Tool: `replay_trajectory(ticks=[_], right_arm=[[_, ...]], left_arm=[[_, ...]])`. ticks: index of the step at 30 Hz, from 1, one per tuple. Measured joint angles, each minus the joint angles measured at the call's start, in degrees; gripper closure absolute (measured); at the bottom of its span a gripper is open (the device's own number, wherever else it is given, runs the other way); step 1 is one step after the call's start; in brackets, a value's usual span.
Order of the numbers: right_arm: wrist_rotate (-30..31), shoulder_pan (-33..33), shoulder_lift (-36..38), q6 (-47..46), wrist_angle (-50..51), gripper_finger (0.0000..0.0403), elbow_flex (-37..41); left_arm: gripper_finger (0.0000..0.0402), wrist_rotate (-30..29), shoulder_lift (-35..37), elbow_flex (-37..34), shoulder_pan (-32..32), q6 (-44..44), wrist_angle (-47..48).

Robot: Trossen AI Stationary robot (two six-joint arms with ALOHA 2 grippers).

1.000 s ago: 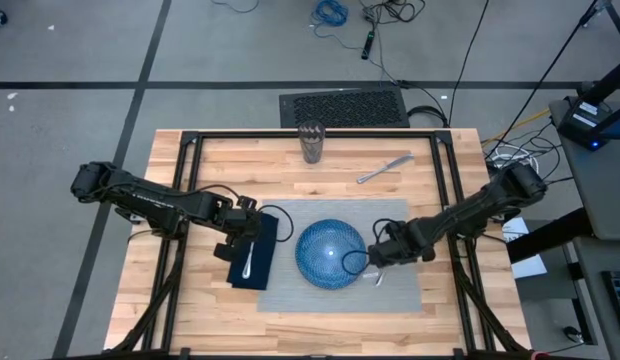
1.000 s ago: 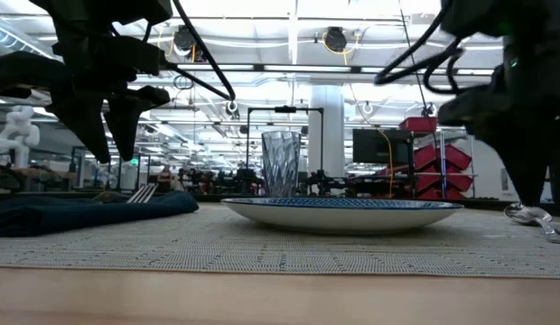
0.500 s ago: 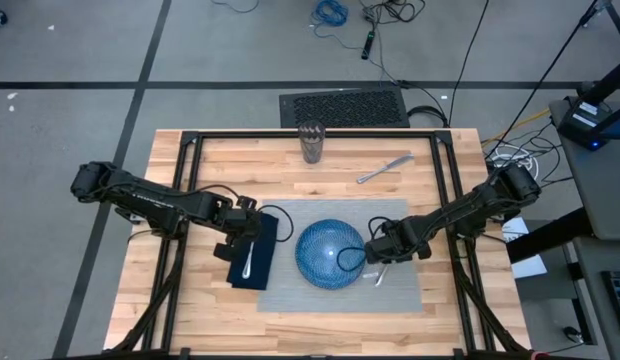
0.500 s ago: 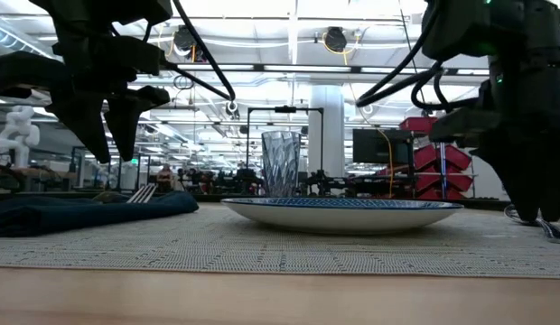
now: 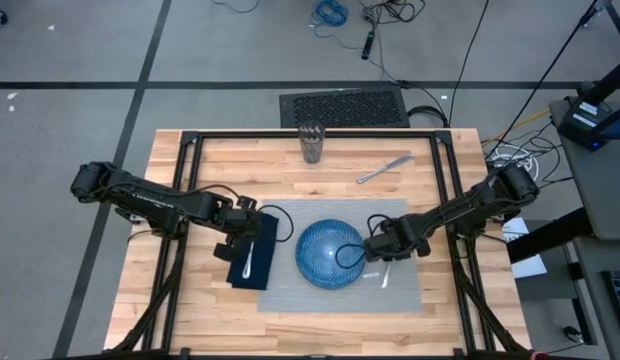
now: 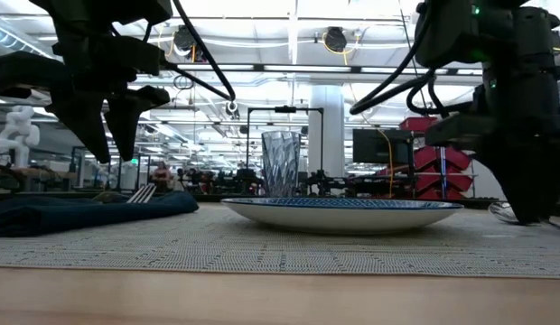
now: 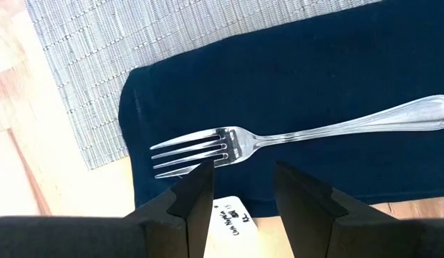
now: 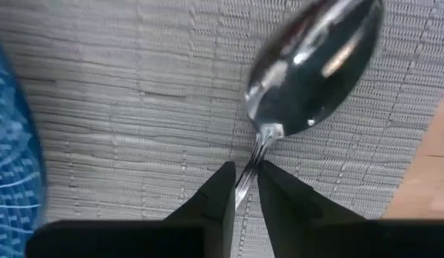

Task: Set table place
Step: Put the silver spoon to the right of the blue plate on the gray placemat

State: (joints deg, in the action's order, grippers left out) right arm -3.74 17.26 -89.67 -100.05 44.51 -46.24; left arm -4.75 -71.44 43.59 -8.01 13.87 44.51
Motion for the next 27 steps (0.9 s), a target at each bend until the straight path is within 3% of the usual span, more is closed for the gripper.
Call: replay_trajectory(ticks=[11, 27], right_arm=[[-1.34, -0.44, -1.83, 3.25, -0.06, 0.0386, -0.19], [0.34, -1.59, -0.37, 3.15, 4.6, 0.0391, 0.17]], left_arm=[[0.0272, 0.02, 0.0, 0.0, 0.0, 0.0, -0.02], [0.0272, 0.02, 0.0, 0.0, 0.0, 0.0, -0.02]])
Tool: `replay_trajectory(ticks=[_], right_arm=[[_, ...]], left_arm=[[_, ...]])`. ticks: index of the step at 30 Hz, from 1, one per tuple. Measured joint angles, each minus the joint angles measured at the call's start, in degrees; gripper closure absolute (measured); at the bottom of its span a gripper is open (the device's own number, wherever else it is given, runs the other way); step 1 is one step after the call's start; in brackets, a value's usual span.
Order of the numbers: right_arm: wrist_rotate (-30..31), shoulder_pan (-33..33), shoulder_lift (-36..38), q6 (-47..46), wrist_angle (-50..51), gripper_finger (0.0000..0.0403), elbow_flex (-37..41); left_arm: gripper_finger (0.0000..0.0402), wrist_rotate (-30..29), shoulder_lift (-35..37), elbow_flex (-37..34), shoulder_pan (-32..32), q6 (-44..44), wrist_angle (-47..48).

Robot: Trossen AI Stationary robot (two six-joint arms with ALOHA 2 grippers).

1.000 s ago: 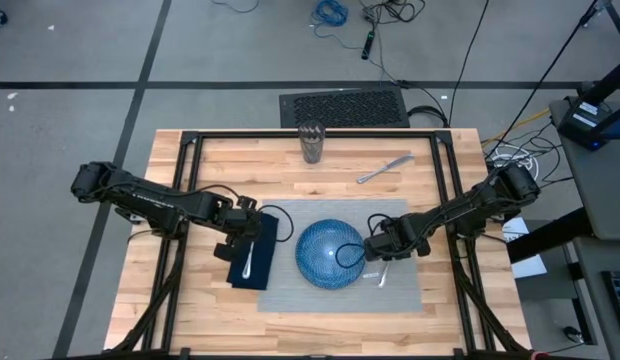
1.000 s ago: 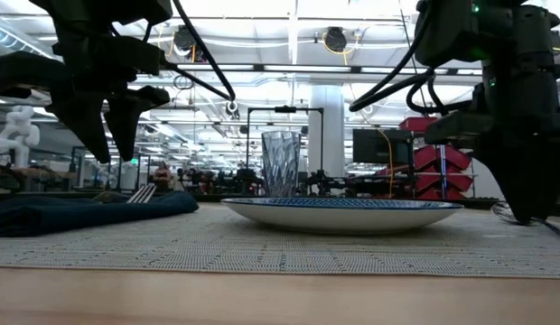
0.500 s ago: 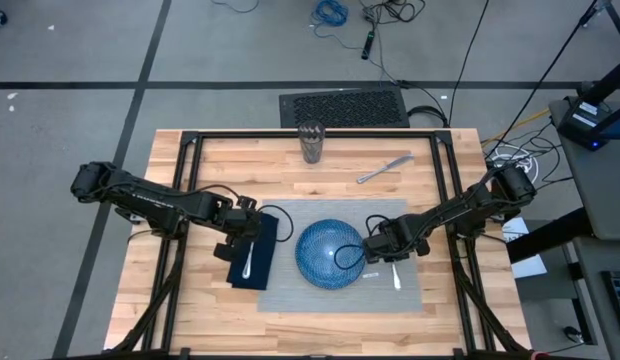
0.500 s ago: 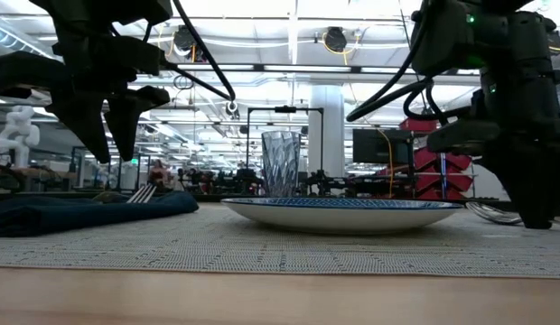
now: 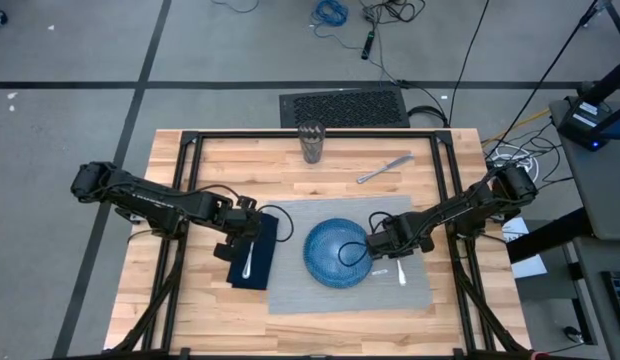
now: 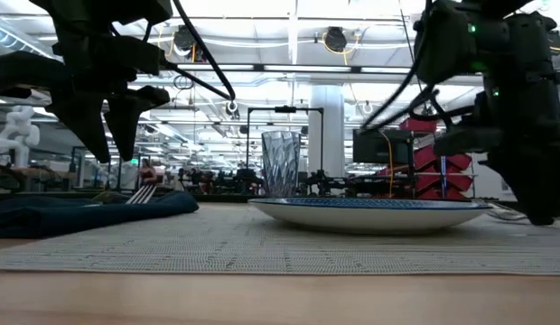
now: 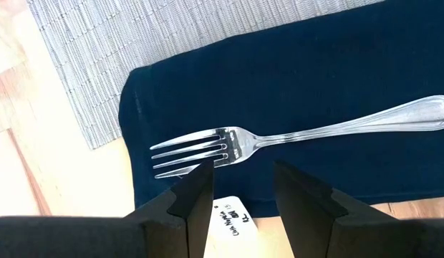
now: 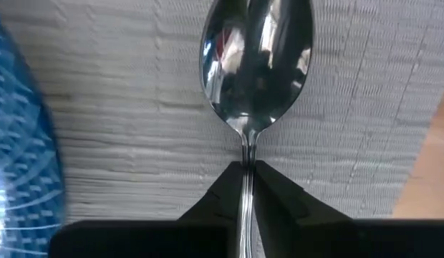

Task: Set table place
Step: Put the silver spoon to the right of the blue plate on the gray placemat

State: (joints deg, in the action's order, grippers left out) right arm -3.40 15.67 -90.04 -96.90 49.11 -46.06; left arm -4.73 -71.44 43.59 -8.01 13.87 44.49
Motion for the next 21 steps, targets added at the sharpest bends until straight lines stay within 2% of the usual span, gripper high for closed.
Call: replay_trajectory(ticks=[8, 21], right_arm=[[5.02, 0.01, 3.87, -2.04, 1.33, 0.0392, -0.09], [4.55, 0.0, 10.04, -6.81, 13.55, 0.0392, -0.15]], left_arm=[[0.0272, 0.0, 0.0, 0.0, 0.0, 0.0, -0.02], [0.0272, 0.0, 0.0, 0.0, 0.0, 0.0, 0.11]])
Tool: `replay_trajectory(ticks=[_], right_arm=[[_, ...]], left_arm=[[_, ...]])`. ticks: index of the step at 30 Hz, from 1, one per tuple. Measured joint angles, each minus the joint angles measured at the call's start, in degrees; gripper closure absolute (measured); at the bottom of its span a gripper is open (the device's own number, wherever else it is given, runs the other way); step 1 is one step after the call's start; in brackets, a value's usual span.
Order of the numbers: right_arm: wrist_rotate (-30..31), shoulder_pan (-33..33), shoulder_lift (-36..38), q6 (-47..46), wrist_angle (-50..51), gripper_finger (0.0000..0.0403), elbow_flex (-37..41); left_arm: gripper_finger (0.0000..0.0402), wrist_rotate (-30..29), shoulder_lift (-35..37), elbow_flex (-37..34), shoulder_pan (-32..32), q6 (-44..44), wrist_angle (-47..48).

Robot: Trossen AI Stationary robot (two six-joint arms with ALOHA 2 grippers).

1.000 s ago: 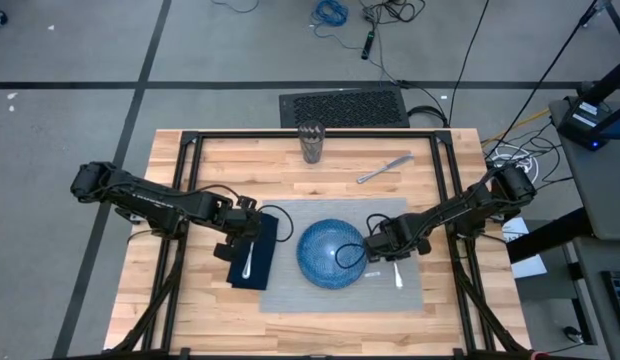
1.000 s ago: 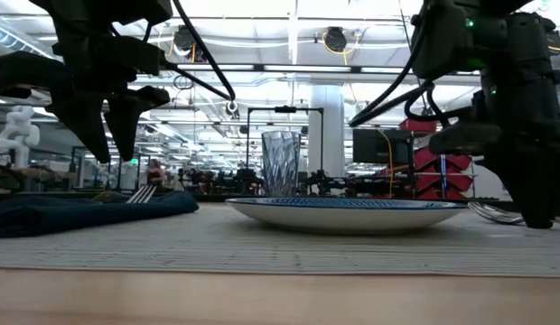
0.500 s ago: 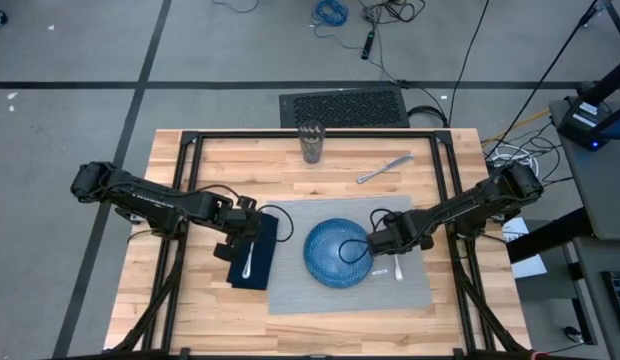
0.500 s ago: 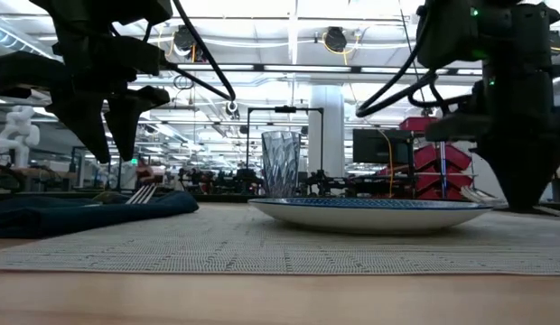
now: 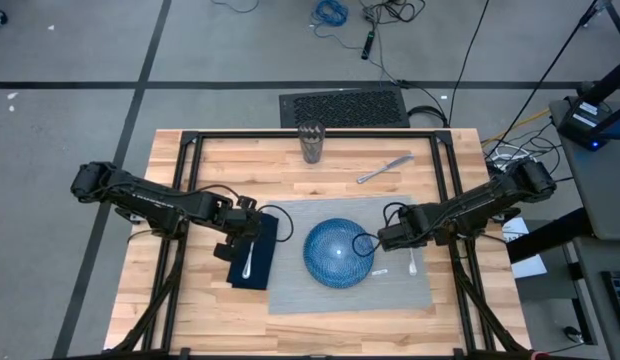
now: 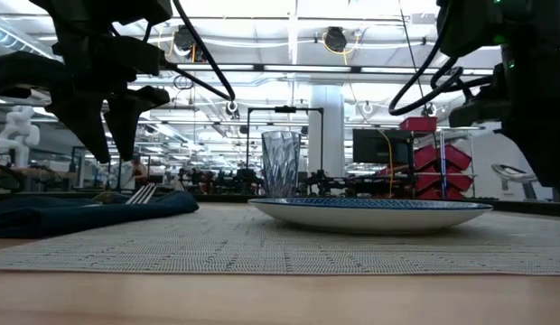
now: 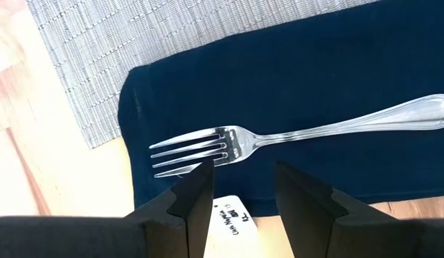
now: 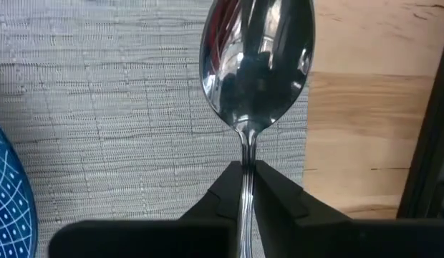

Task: Set table place
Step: Put the silver spoon to the right of the blue plate on the gray placemat

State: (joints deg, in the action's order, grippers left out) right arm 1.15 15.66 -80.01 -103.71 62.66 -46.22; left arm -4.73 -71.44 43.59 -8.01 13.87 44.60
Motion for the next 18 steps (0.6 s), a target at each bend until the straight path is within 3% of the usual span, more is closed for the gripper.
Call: replay_trajectory(ticks=[18], right_arm=[[-2.54, -0.66, -0.02, 1.13, -3.97, 0.0389, 4.6]], left_arm=[[0.0272, 0.0, 0.0, 0.0, 0.0, -0.02, 0.07]])
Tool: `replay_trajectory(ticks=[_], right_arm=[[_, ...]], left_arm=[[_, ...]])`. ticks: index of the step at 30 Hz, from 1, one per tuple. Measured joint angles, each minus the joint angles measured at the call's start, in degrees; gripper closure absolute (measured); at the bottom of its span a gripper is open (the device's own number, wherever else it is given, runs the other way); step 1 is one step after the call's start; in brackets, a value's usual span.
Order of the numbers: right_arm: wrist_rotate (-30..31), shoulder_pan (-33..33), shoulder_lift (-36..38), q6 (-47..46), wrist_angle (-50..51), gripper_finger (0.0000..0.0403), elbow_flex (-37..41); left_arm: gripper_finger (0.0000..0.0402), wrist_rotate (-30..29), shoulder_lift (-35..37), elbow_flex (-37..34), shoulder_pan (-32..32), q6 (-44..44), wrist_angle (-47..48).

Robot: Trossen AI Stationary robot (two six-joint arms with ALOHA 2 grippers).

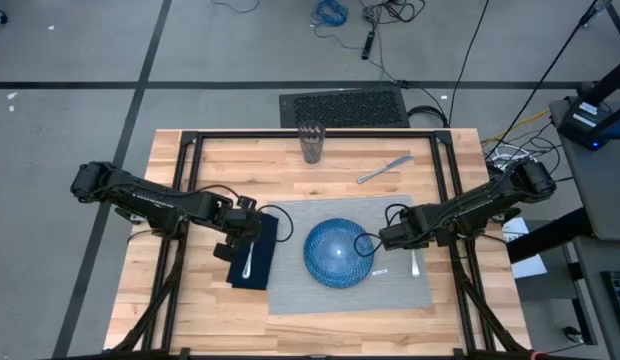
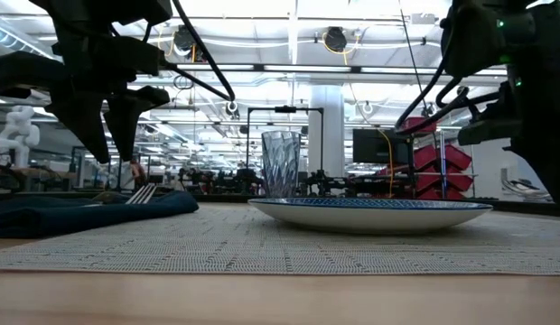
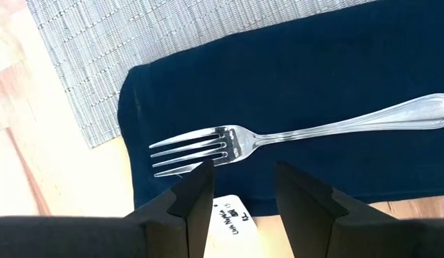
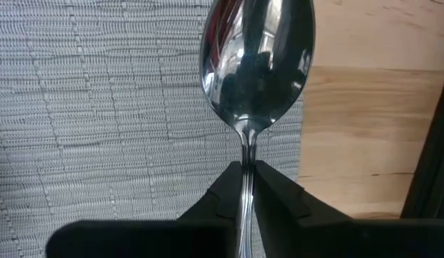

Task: Set table place
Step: Put the silver spoon to the right of the blue plate on the gray placemat, then put the silver knife to the left of the silver spoon on the gray placemat

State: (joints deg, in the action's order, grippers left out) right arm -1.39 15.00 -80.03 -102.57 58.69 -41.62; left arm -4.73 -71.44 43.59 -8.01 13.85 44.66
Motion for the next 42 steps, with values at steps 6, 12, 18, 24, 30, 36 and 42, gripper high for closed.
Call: replay_trajectory(ticks=[6, 12, 18, 24, 30, 36, 42], right_arm=[[0.0, 0.0, 0.0, 0.21, -0.08, 0.0378, 0.06], [0.04, 0.02, 0.0, 1.04, -0.23, 0.0367, 0.06], [0.92, 0.08, 0.0, 1.31, -0.92, 0.0348, 0.08], [2.02, 0.67, 0.0, 5.05, -12.62, 0.033, 0.13], [9.61, 4.93, 0.0, 6.81, -24.21, 0.0328, 0.1], [16.21, 7.14, -0.01, 8.93, -21.92, 0.0328, 0.1], [19.62, 0.4, -0.02, 16.17, -19.73, 0.0328, 0.1]], left_arm=[[0.0272, 0.0, 0.0, 0.0, 0.0, 0.0, 0.01], [0.0272, 0.0, 0.0, 0.02, 0.0, 0.0, 0.25], [0.0272, 0.0, 0.0, 0.0, 0.0, 0.0, 0.26], [0.0272, 0.01, 0.0, 0.0, 0.0, -0.02, 0.26], [0.0272, 0.02, 0.0, 0.0, 0.0, -0.11, 0.24], [0.0272, 0.02, 0.0, 0.0, 0.0, -0.22, -0.78], [0.0272, 0.02, 0.0, 0.0, 0.0, -0.23, -4.45]])
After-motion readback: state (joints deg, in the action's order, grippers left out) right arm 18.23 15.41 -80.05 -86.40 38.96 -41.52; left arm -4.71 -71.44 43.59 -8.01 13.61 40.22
